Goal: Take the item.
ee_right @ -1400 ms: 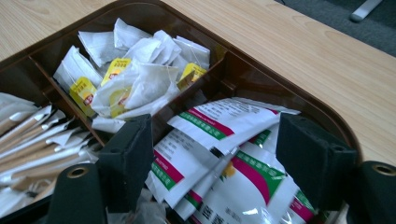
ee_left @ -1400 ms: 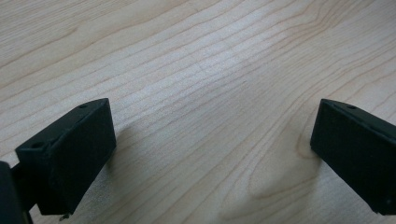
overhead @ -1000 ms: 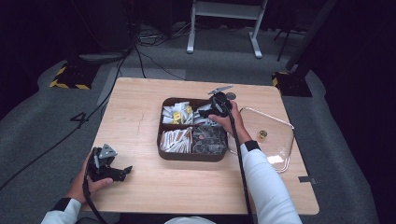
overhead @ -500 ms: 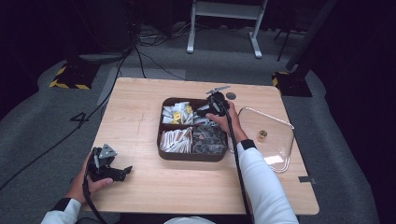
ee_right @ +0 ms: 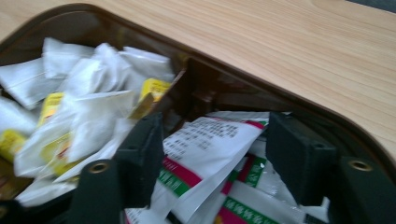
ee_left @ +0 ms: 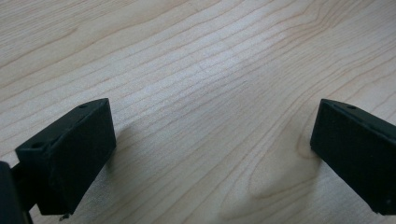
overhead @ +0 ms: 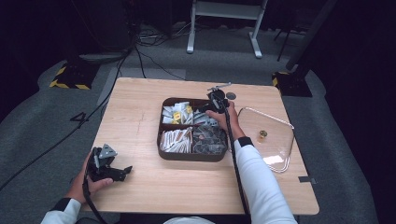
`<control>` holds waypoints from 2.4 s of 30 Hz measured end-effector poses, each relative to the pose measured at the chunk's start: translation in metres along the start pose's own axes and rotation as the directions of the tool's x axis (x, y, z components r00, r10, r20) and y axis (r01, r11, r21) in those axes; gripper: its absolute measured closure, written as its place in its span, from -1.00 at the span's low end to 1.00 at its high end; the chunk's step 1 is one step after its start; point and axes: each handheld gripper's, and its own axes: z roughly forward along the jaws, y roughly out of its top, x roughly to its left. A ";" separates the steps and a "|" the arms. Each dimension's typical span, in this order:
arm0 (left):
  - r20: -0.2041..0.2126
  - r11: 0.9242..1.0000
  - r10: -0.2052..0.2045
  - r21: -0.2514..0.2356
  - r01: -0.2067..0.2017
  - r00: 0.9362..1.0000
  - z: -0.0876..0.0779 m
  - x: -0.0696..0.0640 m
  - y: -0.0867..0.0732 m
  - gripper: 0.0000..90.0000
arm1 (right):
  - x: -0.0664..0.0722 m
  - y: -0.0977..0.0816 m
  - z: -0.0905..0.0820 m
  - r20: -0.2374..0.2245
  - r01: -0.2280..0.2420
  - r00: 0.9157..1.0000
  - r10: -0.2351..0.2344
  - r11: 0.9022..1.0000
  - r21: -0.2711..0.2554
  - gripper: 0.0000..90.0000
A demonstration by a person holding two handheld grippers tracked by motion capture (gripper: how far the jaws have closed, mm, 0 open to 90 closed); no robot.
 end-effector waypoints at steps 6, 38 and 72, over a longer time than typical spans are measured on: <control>0.000 1.000 -0.001 0.000 0.001 1.000 0.000 0.000 0.000 -0.99 | 0.007 0.001 0.004 -0.039 0.004 0.999 -0.003 1.000 0.023 0.20; -0.008 1.000 -0.007 -0.001 0.007 1.000 -0.001 -0.001 -0.001 -0.99 | 0.036 0.004 -0.031 -0.028 0.281 0.959 -0.282 0.959 -0.044 1.00; -0.010 1.000 -0.007 0.000 0.007 1.000 -0.001 -0.001 -0.001 -0.99 | 0.051 -0.009 -0.105 -0.123 0.329 0.924 -0.361 0.918 -0.223 1.00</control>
